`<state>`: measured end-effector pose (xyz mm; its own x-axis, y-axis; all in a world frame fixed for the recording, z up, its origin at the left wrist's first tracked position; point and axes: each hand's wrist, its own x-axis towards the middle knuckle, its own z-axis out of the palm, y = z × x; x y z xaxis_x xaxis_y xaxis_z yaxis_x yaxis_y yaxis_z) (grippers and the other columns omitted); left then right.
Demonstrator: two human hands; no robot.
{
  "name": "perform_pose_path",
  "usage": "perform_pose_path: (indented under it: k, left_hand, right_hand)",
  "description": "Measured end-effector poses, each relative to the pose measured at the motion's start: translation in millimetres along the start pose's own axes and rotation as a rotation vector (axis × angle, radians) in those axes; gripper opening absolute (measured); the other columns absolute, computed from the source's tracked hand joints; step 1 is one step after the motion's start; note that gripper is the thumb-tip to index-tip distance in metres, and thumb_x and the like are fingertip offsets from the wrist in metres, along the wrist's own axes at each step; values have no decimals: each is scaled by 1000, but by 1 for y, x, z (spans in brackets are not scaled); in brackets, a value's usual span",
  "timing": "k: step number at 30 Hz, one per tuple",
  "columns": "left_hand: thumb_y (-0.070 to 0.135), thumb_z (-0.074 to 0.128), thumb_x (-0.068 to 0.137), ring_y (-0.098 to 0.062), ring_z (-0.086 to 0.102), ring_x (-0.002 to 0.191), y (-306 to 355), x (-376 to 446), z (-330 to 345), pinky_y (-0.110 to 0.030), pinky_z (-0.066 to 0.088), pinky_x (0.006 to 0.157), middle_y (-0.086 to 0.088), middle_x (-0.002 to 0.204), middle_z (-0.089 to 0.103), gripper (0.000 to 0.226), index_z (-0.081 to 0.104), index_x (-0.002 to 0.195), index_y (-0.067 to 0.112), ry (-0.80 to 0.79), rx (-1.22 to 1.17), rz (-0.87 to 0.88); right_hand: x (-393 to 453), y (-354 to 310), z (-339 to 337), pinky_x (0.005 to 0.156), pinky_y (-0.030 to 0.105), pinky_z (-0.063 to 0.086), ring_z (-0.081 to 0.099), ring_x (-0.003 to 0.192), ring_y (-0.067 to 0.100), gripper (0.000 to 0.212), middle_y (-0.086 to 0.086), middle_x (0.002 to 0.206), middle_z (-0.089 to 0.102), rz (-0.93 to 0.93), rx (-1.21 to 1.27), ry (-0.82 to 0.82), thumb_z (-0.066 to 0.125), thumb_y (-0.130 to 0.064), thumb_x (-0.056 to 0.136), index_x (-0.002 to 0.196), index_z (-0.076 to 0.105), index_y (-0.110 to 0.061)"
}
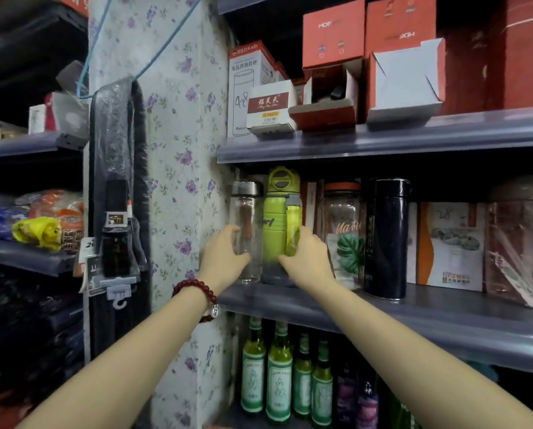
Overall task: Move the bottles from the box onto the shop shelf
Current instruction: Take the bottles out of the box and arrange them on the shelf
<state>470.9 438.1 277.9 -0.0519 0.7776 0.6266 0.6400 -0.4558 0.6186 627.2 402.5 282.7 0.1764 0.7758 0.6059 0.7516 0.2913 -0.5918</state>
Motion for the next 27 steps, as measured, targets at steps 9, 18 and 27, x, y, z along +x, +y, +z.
perform_pose_path:
  k: [9,18,27]
  left_hand:
    - [15,63,83,-22,62,102,44,-84,-27,-29,49,88,-7,111,68,24,68,107,12,-125,384,52]
    - [22,60,83,-24,60,98,3,-200,-60,-37,53,85,-5,108,64,19,66,101,20,-266,571,-235]
    - [16,62,81,-25,65,88,-95,-340,-93,-34,54,71,-5,93,70,11,69,89,14,-373,638,-505]
  right_hand:
    - [-63,15,-27,80,40,53,61,96,30,59,12,105,64,-244,13,-187,62,-20,83,136,39,-12]
    - [-156,12,19,90,36,47,59,108,30,40,14,114,65,-485,-62,-530,64,-23,81,119,61,-10]
    - [-285,2,128,76,34,48,62,99,32,20,13,101,70,-515,-48,-904,61,-19,79,96,67,-11]
